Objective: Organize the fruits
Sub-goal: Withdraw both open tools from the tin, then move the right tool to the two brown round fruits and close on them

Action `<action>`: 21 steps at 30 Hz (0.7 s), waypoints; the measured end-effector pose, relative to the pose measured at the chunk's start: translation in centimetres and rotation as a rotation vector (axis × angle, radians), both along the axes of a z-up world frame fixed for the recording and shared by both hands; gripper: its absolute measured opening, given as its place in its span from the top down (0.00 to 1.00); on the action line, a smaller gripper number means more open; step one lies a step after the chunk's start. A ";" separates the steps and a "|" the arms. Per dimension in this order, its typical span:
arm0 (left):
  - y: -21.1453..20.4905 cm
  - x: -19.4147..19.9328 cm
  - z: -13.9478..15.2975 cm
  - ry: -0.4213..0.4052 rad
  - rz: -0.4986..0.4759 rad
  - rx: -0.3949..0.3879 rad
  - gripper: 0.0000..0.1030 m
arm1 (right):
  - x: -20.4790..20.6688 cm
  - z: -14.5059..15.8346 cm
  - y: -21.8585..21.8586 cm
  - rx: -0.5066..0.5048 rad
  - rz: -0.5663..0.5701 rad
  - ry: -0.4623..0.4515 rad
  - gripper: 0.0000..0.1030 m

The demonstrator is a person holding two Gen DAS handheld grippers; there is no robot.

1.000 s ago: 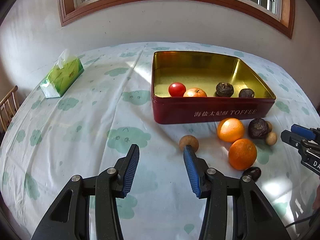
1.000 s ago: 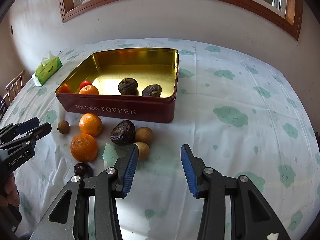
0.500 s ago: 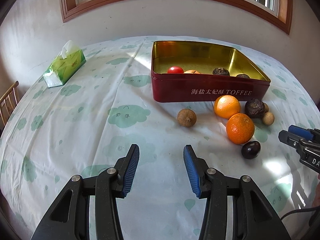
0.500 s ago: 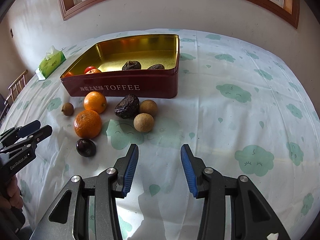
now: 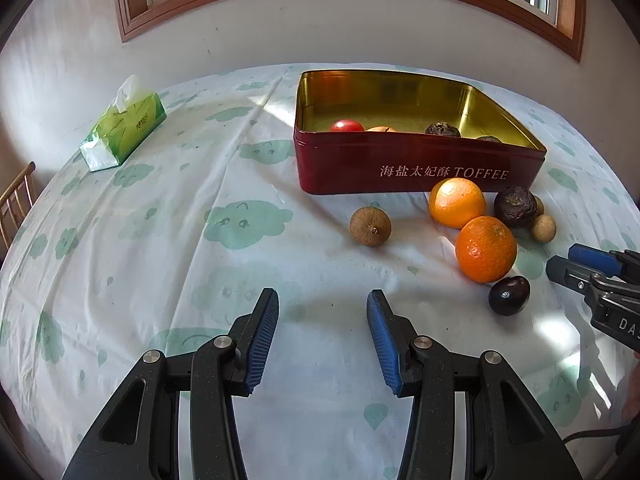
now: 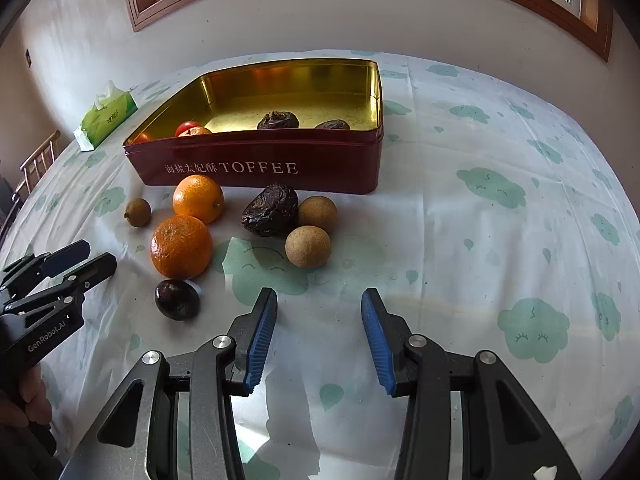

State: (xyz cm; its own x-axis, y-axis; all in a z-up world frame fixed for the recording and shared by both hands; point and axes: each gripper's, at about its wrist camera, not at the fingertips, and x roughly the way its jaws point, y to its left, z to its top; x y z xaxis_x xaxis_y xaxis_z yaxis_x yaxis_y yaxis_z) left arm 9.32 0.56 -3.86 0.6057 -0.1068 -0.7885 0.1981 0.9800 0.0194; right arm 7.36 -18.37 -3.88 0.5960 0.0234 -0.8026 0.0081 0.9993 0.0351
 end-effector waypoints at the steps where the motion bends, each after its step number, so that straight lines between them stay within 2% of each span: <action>1: 0.0 0.0 0.0 0.001 0.000 -0.001 0.54 | 0.1 0.0 0.0 -0.001 0.000 -0.001 0.60; 21: -0.1 1.3 -0.2 -0.009 0.004 -0.029 0.54 | 2.1 -0.2 0.9 -0.045 0.012 -0.022 0.59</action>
State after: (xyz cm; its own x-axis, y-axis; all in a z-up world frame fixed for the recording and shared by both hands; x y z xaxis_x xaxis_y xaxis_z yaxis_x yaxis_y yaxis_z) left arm 10.62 0.42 -4.08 0.6131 -0.1272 -0.7797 0.1946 0.9809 -0.0070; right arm 9.48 -17.42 -4.07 0.6131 -0.0049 -0.7900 -0.0047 0.9999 -0.0098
